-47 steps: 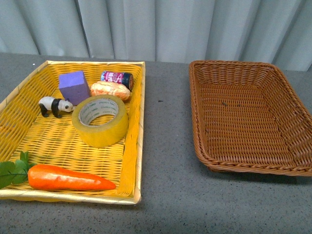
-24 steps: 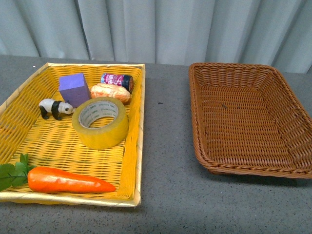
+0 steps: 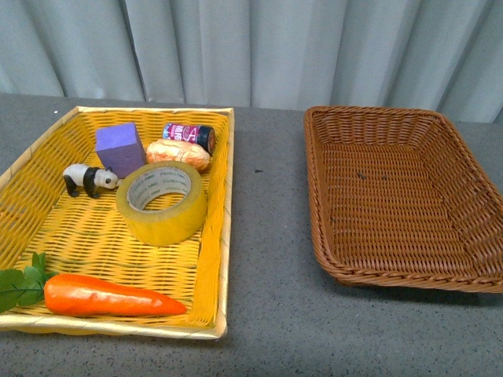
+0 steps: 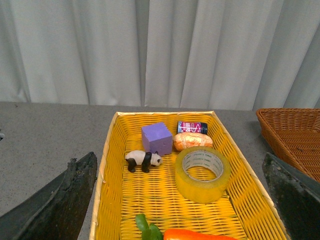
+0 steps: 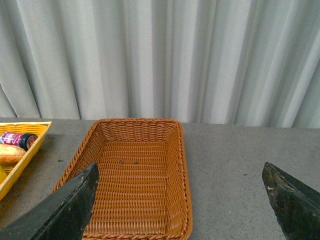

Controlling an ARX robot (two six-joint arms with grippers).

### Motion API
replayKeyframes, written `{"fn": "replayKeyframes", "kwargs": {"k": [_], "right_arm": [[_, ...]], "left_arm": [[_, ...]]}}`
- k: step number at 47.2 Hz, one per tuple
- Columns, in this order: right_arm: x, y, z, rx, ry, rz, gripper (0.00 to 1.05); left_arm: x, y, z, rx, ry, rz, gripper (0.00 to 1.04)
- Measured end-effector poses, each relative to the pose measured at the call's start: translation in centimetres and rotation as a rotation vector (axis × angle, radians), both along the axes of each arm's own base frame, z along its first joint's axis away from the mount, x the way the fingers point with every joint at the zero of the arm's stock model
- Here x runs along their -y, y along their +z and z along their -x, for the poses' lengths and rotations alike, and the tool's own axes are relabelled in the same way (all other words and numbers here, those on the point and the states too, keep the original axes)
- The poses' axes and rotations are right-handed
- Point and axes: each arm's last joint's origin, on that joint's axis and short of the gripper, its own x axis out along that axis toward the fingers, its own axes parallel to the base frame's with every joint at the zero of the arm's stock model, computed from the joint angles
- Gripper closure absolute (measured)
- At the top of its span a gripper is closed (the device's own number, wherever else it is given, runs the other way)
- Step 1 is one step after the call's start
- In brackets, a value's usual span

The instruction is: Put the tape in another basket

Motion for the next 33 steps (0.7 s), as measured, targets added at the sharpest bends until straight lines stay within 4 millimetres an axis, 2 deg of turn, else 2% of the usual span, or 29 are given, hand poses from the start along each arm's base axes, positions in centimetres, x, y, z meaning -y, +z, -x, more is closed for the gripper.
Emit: {"fn": "replayKeyframes", "kwargs": {"k": [33], "right_arm": [[0.0, 0.0, 0.0, 0.0, 0.0, 0.0, 0.09]], "left_arm": [[0.0, 0.0, 0.0, 0.0, 0.0, 0.0, 0.07]]}}
